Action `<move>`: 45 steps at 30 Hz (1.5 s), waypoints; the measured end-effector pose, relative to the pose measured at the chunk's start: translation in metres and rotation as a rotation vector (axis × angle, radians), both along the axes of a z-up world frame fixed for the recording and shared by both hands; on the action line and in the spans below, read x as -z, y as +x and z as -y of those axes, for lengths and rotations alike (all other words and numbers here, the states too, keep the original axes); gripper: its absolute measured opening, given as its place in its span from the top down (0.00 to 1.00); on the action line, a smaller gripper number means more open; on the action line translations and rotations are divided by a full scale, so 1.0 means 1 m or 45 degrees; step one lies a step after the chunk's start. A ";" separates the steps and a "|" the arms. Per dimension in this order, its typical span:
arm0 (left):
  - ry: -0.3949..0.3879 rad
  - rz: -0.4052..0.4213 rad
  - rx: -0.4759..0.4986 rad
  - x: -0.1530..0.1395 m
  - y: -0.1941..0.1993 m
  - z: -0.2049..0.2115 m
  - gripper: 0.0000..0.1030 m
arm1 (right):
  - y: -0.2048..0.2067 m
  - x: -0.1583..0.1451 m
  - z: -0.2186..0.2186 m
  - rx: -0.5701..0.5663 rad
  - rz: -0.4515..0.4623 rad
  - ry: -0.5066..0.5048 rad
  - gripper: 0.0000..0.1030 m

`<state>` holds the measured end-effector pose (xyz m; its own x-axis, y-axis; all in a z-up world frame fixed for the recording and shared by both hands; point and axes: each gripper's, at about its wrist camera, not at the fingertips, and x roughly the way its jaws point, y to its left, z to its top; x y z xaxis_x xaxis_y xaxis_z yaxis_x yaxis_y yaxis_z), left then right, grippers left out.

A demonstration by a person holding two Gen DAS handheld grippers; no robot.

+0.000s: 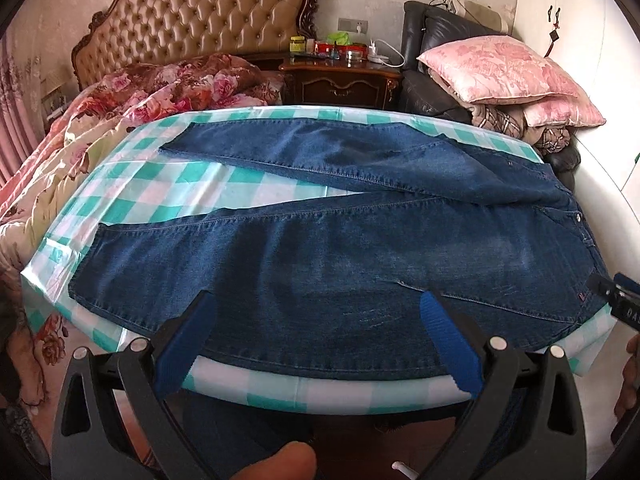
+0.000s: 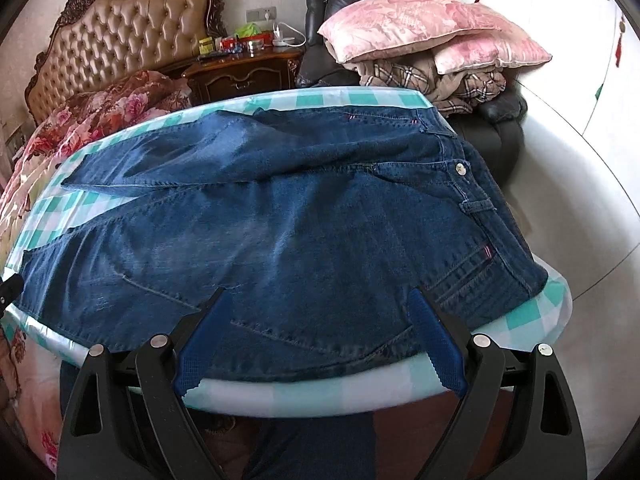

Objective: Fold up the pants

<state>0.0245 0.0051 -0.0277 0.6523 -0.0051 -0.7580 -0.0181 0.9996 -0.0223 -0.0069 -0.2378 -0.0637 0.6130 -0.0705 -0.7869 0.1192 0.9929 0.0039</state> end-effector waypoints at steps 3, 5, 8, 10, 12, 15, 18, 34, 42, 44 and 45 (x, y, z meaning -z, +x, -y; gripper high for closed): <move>-0.007 -0.011 0.002 0.004 0.005 -0.001 0.01 | 0.016 -0.003 0.007 -0.007 -0.005 0.001 0.16; -0.007 -0.028 -0.002 0.008 0.009 -0.002 0.01 | 0.030 -0.005 0.016 -0.012 -0.007 -0.004 0.16; -0.008 -0.053 -0.007 0.015 0.014 -0.004 0.01 | 0.050 -0.009 0.030 0.000 -0.016 -0.002 0.16; -0.012 -0.065 -0.014 0.018 0.017 -0.005 0.01 | 0.065 -0.011 0.040 0.012 -0.023 -0.024 0.16; -0.018 -0.072 -0.021 0.020 0.020 -0.007 0.01 | 0.080 -0.012 0.052 0.020 -0.031 -0.020 0.16; -0.022 -0.089 -0.031 0.024 0.026 -0.011 0.01 | 0.097 -0.014 0.065 0.041 -0.045 0.003 0.16; -0.023 -0.108 -0.035 0.030 0.033 -0.012 0.01 | 0.119 -0.017 0.083 0.061 -0.053 0.012 0.16; -0.029 -0.182 -0.027 0.057 0.072 -0.018 0.01 | 0.295 0.016 0.216 0.171 -0.220 0.024 0.16; 0.017 -0.200 -0.089 0.059 0.083 -0.027 0.01 | 0.380 0.070 0.242 0.125 -0.388 -0.022 0.28; 0.016 -0.190 -0.111 0.056 0.083 -0.030 0.01 | 0.384 0.070 0.240 0.094 -0.355 -0.018 0.33; 0.013 -0.184 -0.123 0.055 0.083 -0.033 0.01 | 0.386 0.070 0.241 0.092 -0.354 0.005 0.37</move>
